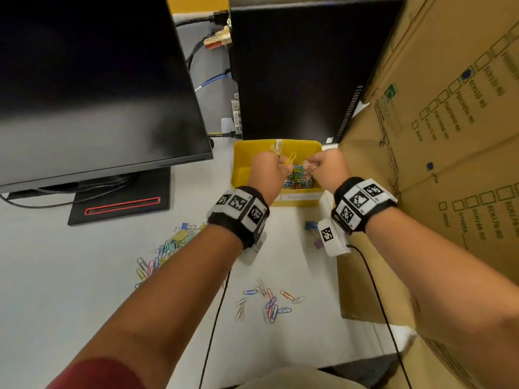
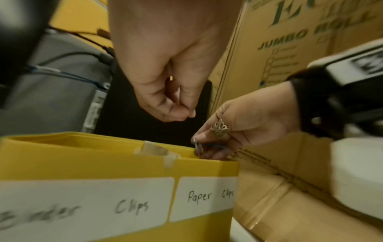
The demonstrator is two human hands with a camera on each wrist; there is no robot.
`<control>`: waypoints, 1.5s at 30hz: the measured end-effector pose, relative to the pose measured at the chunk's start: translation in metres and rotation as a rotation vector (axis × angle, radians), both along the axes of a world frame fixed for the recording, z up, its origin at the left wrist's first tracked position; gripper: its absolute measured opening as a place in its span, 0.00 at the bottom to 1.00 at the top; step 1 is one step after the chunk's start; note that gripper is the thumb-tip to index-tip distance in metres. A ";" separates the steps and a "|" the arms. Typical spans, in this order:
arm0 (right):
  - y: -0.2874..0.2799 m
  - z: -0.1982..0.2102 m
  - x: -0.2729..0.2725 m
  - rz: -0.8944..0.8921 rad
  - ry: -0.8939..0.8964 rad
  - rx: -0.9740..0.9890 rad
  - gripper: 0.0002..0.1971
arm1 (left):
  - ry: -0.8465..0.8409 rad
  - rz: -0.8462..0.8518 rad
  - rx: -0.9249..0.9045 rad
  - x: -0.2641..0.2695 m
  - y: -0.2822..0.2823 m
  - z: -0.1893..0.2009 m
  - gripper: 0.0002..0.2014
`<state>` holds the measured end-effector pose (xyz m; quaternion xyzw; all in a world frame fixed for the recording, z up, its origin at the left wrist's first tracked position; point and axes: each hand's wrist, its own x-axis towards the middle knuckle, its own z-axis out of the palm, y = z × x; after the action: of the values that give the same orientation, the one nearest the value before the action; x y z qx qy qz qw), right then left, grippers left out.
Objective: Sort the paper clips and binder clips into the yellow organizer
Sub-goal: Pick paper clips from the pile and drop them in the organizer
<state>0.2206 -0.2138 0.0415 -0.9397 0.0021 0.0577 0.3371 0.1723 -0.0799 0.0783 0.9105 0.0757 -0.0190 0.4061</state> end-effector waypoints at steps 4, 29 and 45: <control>-0.012 0.000 -0.013 0.026 -0.038 0.060 0.16 | 0.164 -0.189 0.200 0.029 -0.019 -0.009 0.15; 0.006 -0.091 -0.240 0.559 0.178 -0.193 0.41 | 0.322 -0.463 0.411 -0.232 0.070 -0.112 0.31; 0.037 -0.091 -0.225 0.891 -0.017 -0.439 0.15 | 0.246 -0.166 0.328 -0.246 0.053 -0.119 0.06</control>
<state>-0.0041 -0.1767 -0.0498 -0.8984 -0.3906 0.1867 0.0737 -0.0733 -0.0271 -0.0412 0.9582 0.0516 -0.1508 0.2375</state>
